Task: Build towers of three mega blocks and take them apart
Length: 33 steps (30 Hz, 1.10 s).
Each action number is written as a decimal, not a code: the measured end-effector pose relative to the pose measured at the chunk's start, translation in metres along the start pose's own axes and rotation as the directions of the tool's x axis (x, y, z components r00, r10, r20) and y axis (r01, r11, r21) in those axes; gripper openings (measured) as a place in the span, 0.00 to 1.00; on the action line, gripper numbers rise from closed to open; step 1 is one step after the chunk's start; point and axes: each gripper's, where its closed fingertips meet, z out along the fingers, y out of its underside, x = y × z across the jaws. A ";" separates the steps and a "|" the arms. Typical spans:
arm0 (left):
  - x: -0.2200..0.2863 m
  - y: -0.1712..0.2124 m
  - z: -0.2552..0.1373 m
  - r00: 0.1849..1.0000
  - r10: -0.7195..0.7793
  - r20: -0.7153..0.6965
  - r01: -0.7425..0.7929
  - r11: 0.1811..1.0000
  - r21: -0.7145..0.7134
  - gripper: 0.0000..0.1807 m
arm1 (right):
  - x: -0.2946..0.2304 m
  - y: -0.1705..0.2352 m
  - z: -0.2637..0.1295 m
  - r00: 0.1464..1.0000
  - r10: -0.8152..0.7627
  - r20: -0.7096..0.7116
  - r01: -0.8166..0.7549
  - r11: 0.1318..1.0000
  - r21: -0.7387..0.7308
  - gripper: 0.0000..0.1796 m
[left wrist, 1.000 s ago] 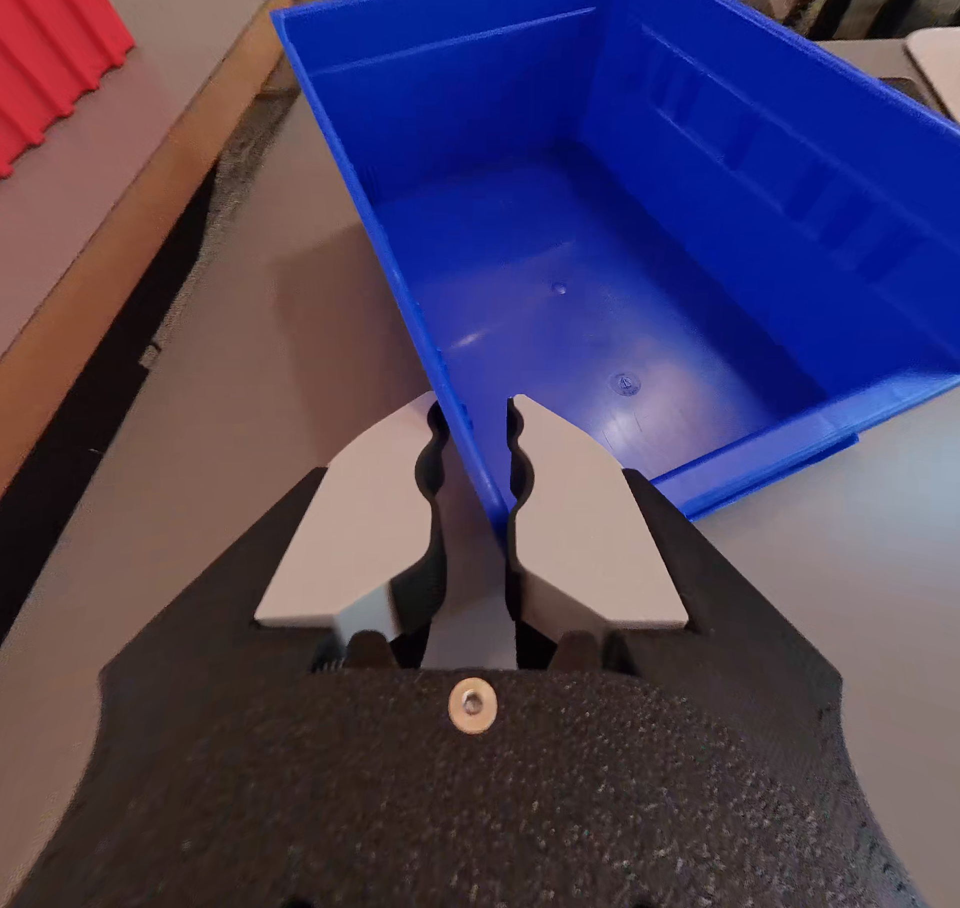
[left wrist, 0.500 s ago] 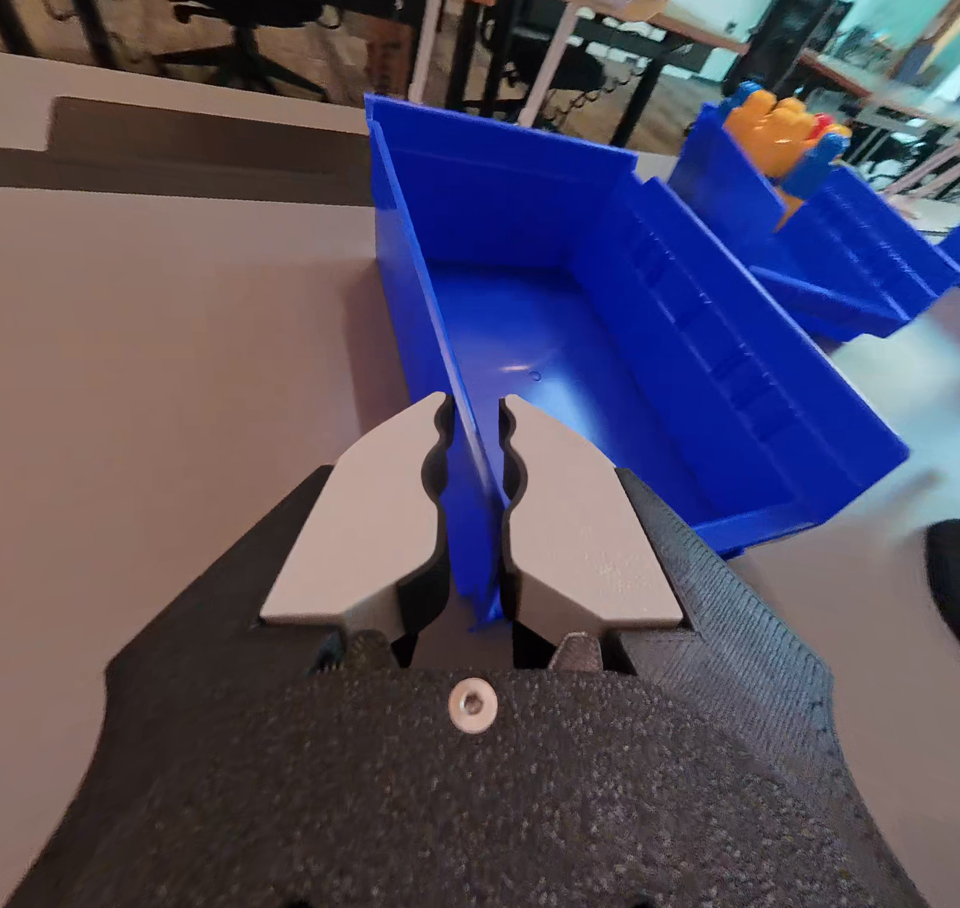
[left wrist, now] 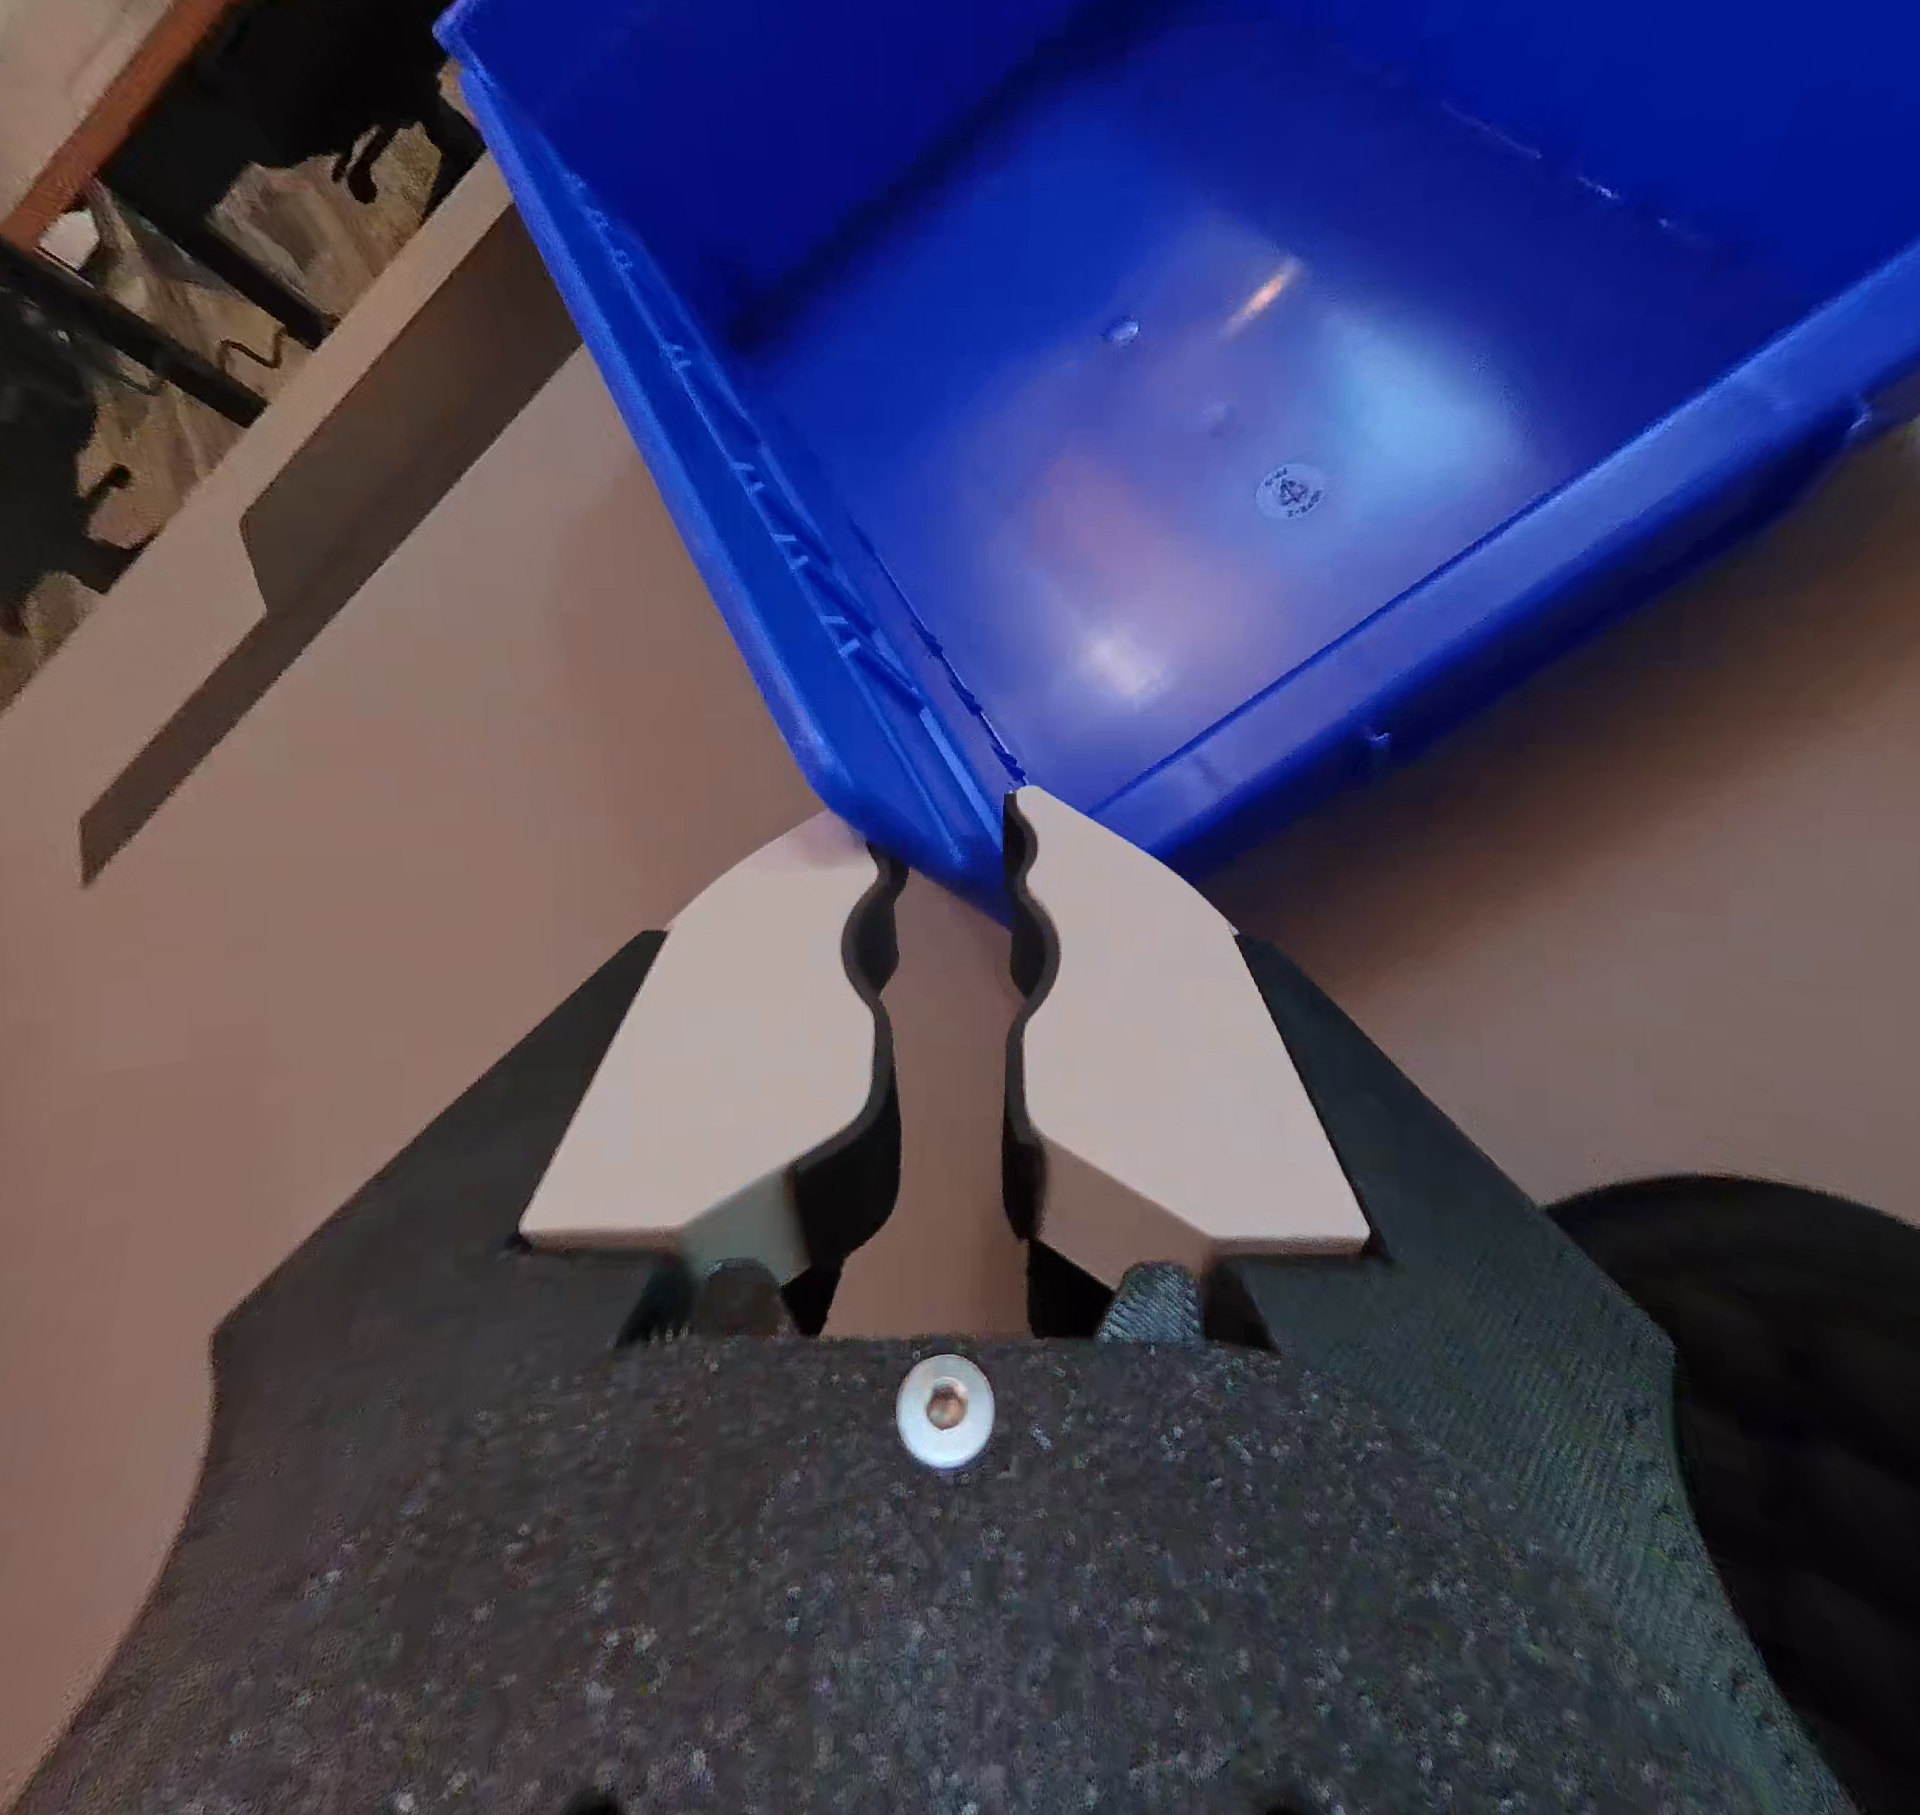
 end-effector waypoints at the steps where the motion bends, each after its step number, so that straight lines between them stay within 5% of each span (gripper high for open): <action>1: 0.000 -0.002 0.003 0.999 -0.041 -0.019 0.041 0.999 -0.002 0.08 | 0.000 0.001 0.000 1.000 0.009 0.005 -0.009 1.000 -0.004 0.12; 7: -0.016 -0.013 0.025 0.967 -0.254 0.017 0.253 0.967 0.023 0.04 | -0.004 0.006 0.002 1.000 -0.004 0.015 0.005 1.000 -0.016 0.12; 17: -0.073 -0.012 0.059 0.776 -0.631 -0.001 0.625 0.769 0.130 0.02 | -0.016 0.013 0.018 0.999 -0.004 0.048 0.006 0.999 -0.041 0.12; 28: -0.036 -0.043 0.057 0.747 -0.643 -0.165 0.664 0.731 0.155 0.09 | -0.003 0.015 0.022 1.000 -0.025 -0.005 0.025 0.997 -0.068 0.14; 33: -0.027 -0.053 0.068 0.820 -0.560 -0.119 0.573 0.805 0.154 0.08 | 0.043 0.020 0.039 0.982 -0.056 -0.180 0.031 0.990 -0.139 0.34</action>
